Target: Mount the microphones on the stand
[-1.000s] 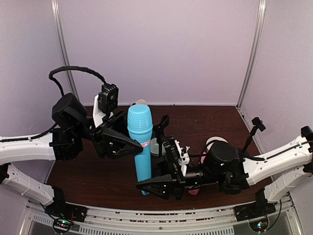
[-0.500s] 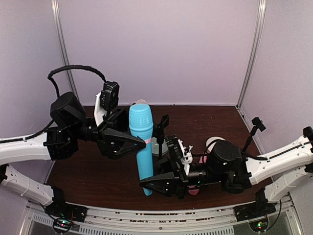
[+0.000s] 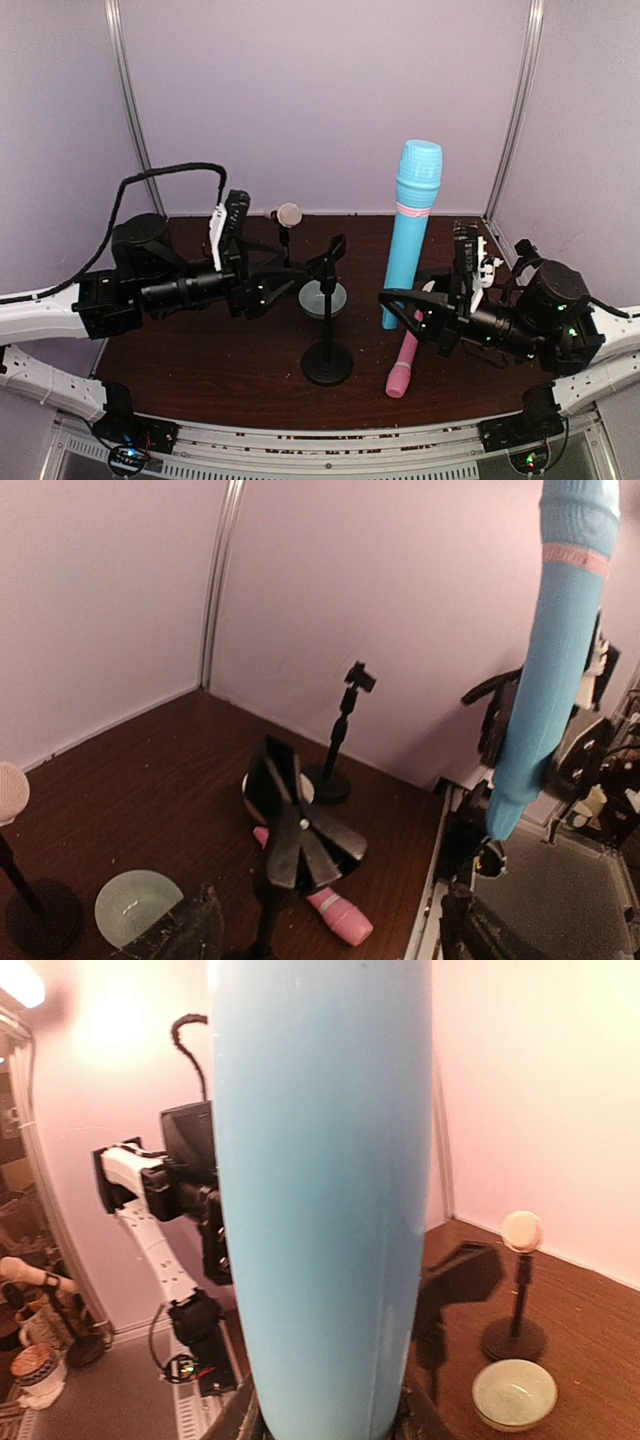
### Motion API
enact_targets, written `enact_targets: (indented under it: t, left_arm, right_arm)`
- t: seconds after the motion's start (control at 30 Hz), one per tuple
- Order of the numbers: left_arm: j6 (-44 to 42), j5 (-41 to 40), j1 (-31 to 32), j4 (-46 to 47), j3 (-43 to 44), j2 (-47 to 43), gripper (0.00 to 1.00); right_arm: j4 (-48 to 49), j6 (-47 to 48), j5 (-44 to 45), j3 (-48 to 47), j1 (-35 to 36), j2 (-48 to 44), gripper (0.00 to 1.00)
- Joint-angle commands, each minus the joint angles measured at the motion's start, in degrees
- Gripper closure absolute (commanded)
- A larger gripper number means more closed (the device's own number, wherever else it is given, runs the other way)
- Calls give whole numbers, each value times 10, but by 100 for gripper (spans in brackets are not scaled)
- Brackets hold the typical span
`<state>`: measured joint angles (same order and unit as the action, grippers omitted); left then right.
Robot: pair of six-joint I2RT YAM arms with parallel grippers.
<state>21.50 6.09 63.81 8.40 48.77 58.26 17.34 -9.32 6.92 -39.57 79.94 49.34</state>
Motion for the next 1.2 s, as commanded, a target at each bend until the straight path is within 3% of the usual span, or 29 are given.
enact_targets:
  t: [0.0, 0.27, 0.37, 0.53, 0.67, 1.17]
  left_arm:
    - [-23, -110, 27, -87, 47, 53, 22]
    - [-24, -117, 36, -88, 84, 113, 21]
    - [-33, -144, 48, -89, 99, 129, 10]
    - [-17, -193, 57, -114, 142, 159, 11]
    - [-18, -200, 60, -136, 168, 180, 23]
    - [-7, -219, 63, -209, 203, 200, 55]
  right_arm:
    - [-94, 22, 172, 26, -4, -48, 100]
    - [-139, -14, 223, 71, -32, -114, 100]
    - [-144, -19, 220, 78, -37, -118, 100]
    - [-143, -19, 215, 82, -39, -111, 100]
    - [-140, -19, 215, 88, -41, -112, 100]
    - [-137, -22, 210, 105, -49, -116, 100]
